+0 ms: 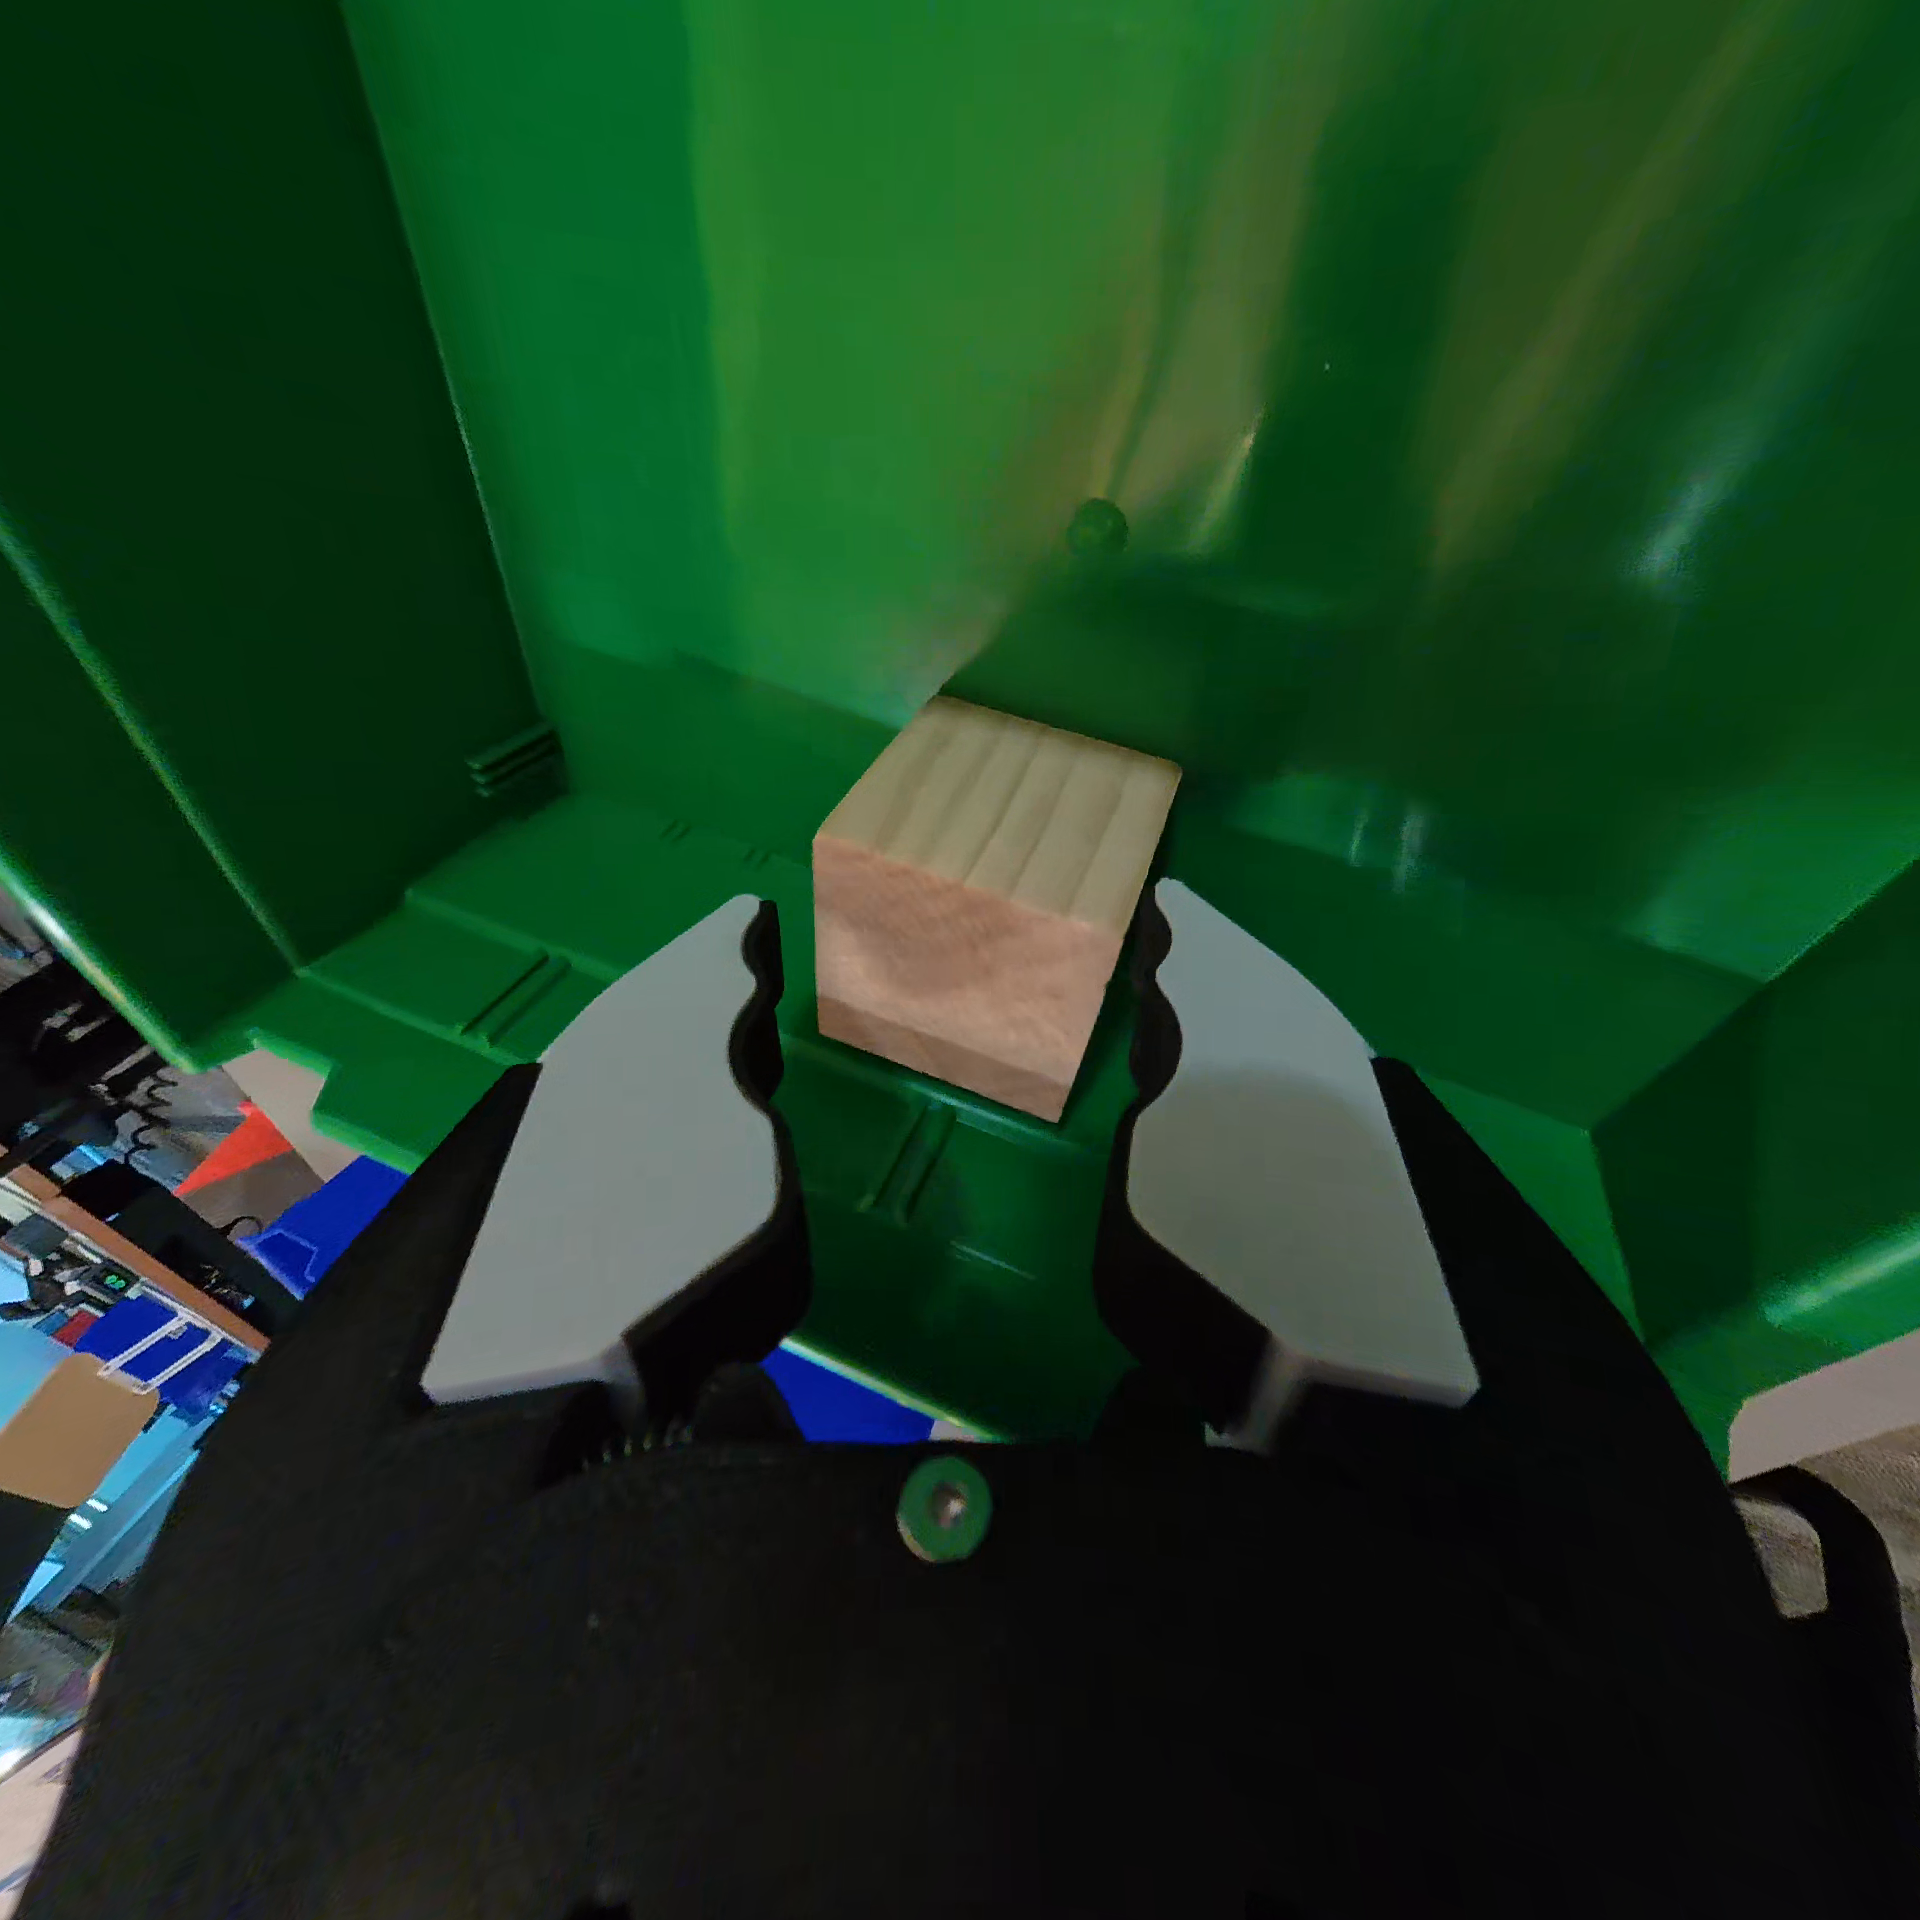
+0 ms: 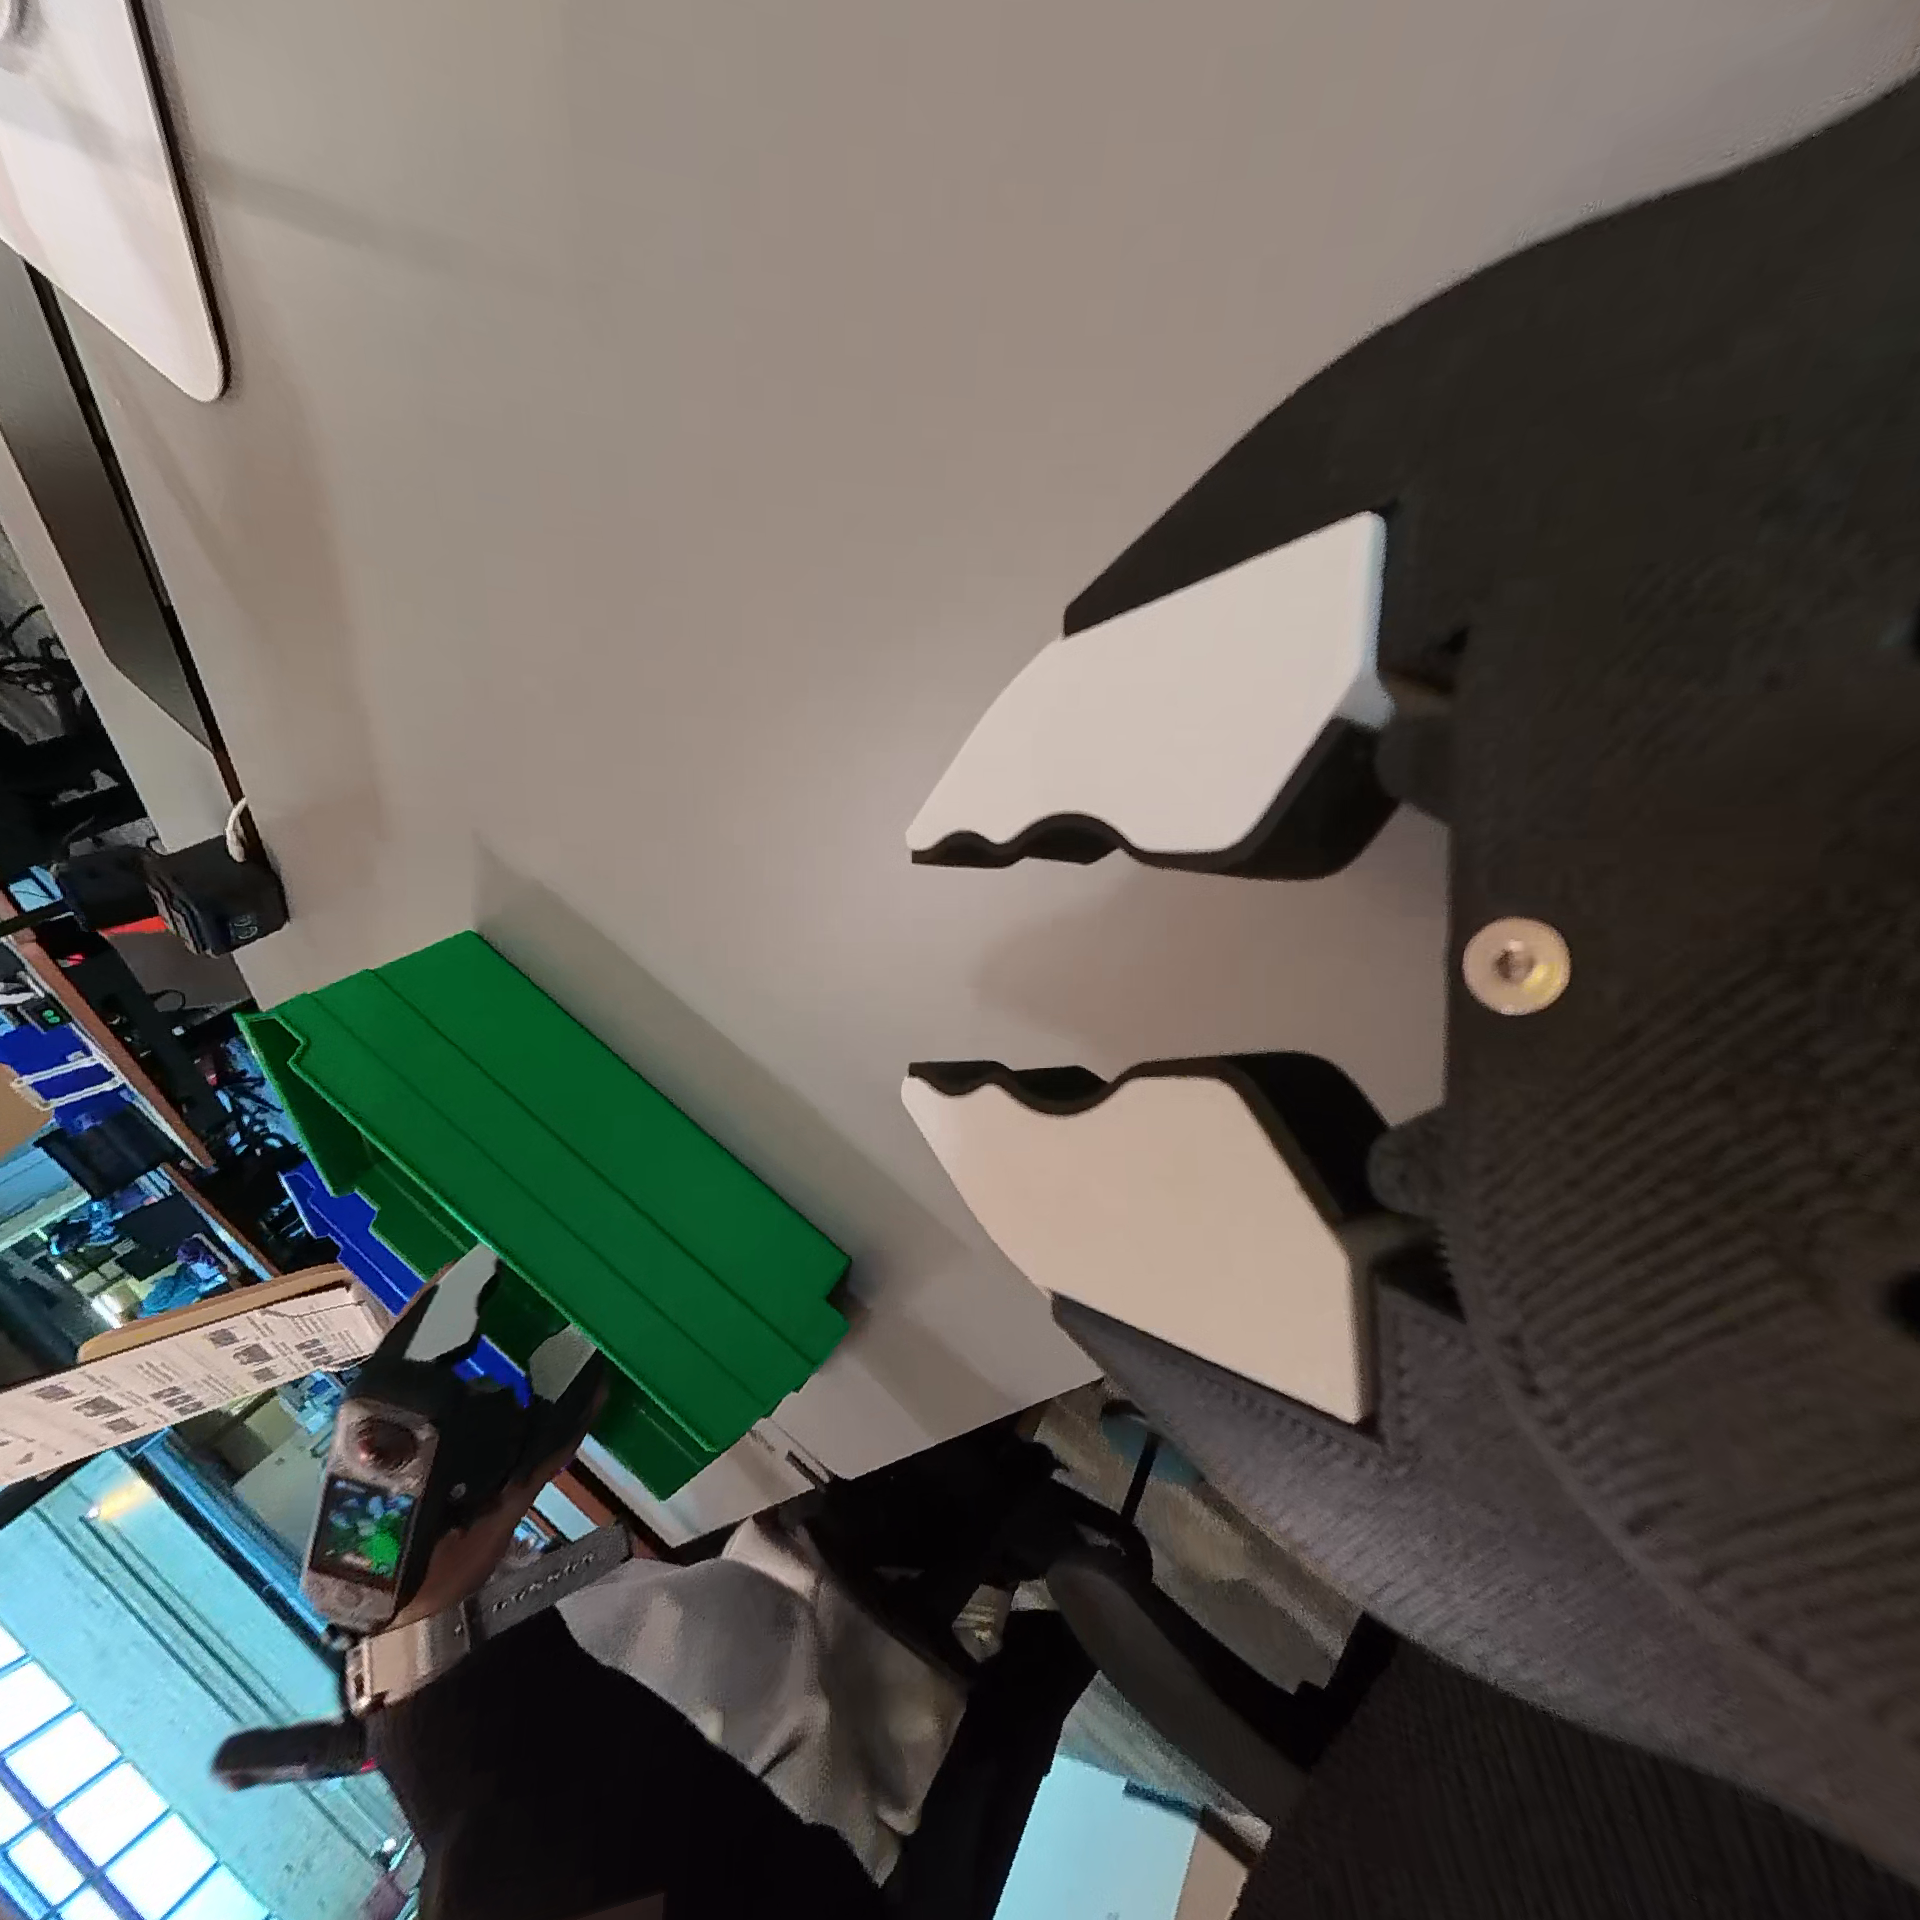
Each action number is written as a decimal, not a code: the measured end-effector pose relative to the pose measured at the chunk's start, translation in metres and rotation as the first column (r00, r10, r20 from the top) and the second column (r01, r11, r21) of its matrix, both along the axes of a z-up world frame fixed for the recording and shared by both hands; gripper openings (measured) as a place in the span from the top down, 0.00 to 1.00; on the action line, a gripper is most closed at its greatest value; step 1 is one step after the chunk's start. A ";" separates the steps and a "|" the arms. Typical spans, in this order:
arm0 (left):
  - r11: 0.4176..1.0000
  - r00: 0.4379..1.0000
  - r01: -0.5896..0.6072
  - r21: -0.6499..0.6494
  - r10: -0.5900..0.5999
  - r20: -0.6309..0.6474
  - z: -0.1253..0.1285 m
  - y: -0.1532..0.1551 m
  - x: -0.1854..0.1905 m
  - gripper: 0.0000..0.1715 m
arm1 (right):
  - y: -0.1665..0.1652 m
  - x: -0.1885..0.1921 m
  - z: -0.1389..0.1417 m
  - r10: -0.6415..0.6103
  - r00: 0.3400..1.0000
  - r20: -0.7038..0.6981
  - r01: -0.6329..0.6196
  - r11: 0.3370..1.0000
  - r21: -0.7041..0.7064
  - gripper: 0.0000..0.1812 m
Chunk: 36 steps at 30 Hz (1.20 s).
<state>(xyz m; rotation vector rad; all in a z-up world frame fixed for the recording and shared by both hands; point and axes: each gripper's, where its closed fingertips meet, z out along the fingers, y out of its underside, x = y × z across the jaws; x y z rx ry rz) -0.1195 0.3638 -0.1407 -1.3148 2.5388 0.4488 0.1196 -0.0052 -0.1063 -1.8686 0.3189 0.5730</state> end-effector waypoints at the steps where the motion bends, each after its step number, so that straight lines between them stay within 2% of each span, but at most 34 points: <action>1: 1.000 1.000 0.000 0.000 0.000 -0.014 -0.003 0.000 -0.001 0.62 | 0.000 0.001 0.000 -0.002 1.000 -0.017 0.002 1.000 0.002 0.80; 4: 1.000 0.999 0.004 -0.004 -0.004 -0.044 -0.006 0.000 -0.003 0.63 | 0.001 0.004 0.002 -0.011 0.997 -0.082 0.012 1.000 0.017 0.80; 8: 0.989 0.995 -0.082 -0.127 0.075 -0.059 0.000 -0.011 -0.005 0.64 | -0.002 0.008 0.009 -0.016 0.986 -0.164 0.024 0.999 0.046 0.81; 12: 0.989 0.995 -0.079 -0.127 0.086 0.045 0.018 -0.013 0.006 0.64 | -0.005 0.010 0.015 -0.012 0.983 -0.182 0.024 0.998 0.063 0.81; 14: 0.984 0.982 -0.084 -0.156 0.108 0.157 0.035 -0.019 0.018 0.64 | -0.006 0.009 0.017 -0.008 0.984 -0.176 0.020 0.998 0.067 0.81; 17: 0.952 0.902 -0.085 -0.295 0.199 0.382 0.075 -0.041 0.043 0.65 | -0.007 0.005 0.020 0.005 0.987 -0.163 0.007 0.997 0.077 0.81; 19: 0.903 0.796 -0.046 -0.427 0.291 0.531 0.109 -0.066 0.065 0.65 | -0.006 0.002 0.022 0.019 0.989 -0.147 -0.007 0.997 0.082 0.80; 21: 0.832 0.659 -0.006 -0.555 0.421 0.623 0.144 -0.092 0.088 0.65 | -0.006 -0.001 0.026 0.030 0.992 -0.124 -0.019 0.996 0.091 0.77; 23: 0.752 0.573 0.046 -0.657 0.519 0.634 0.168 -0.124 0.108 0.65 | -0.006 -0.002 0.031 0.018 0.996 -0.090 -0.009 0.995 0.102 0.65; 24: 0.718 0.544 0.074 -0.693 0.553 0.631 0.175 -0.141 0.118 0.65 | -0.006 -0.005 0.036 0.029 0.997 -0.070 -0.021 0.993 0.117 0.62; 27: 0.585 0.533 0.157 -0.795 0.628 0.568 0.181 -0.205 0.150 0.65 | -0.012 -0.018 0.056 0.108 0.994 -0.012 -0.105 0.978 0.179 0.57; 29: 0.429 0.535 0.231 -0.873 0.693 0.483 0.175 -0.256 0.171 0.65 | -0.015 -0.019 0.069 0.112 0.993 0.021 -0.114 0.966 0.234 0.56; 31: 0.270 0.536 0.297 -0.916 0.747 0.394 0.155 -0.309 0.193 0.65 | -0.022 -0.015 0.084 0.123 0.992 -0.007 -0.115 0.942 0.315 0.56; 34: 0.110 0.564 0.359 -0.927 0.766 0.309 0.110 -0.372 0.221 0.65 | -0.036 0.001 0.096 0.149 0.986 -0.076 -0.109 0.917 0.385 0.55; 36: 0.014 0.571 0.327 -0.945 0.793 0.209 0.082 -0.391 0.231 0.65 | -0.043 0.016 0.096 0.117 0.991 -0.063 -0.084 0.919 0.384 0.57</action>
